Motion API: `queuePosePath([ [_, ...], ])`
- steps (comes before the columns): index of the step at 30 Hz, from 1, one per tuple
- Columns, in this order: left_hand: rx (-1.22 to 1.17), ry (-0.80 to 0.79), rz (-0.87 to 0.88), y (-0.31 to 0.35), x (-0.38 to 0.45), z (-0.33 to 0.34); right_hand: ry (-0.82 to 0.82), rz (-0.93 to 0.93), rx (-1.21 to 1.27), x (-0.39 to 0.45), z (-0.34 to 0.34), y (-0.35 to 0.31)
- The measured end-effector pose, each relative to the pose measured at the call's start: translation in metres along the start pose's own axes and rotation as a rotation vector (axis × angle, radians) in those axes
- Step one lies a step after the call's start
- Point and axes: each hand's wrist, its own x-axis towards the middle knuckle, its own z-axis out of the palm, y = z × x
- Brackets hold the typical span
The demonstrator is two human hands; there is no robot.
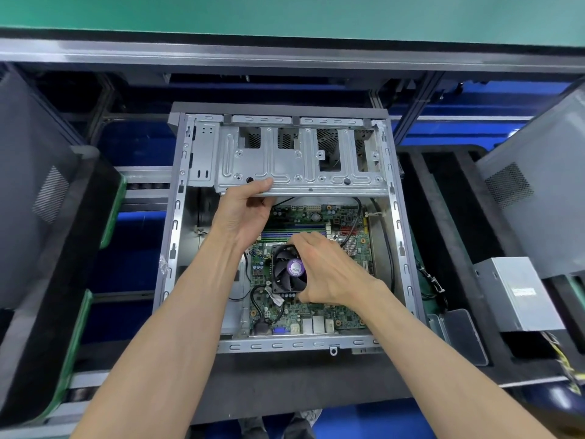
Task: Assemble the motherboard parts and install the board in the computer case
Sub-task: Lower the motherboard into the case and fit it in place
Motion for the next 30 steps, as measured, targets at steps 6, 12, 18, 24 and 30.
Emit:
queuePosePath([
  [6,-0.001,0.017,-0.007,-0.001,0.006,0.000,-0.029,0.007,0.012,0.005,-0.001,0.002],
  [12,0.003,0.050,-0.018,-0.002,0.016,-0.002,-0.068,0.012,0.031,0.012,0.004,0.009],
  [18,0.002,0.151,-0.051,-0.005,0.027,-0.004,-0.155,0.032,0.043,0.025,0.006,0.015],
  [24,0.028,0.157,-0.072,-0.007,0.032,-0.008,-0.191,0.055,0.044,0.027,0.003,0.015],
  [30,0.140,0.125,-0.071,-0.006,0.027,-0.009,-0.203,0.087,0.039,0.024,-0.004,0.009],
])
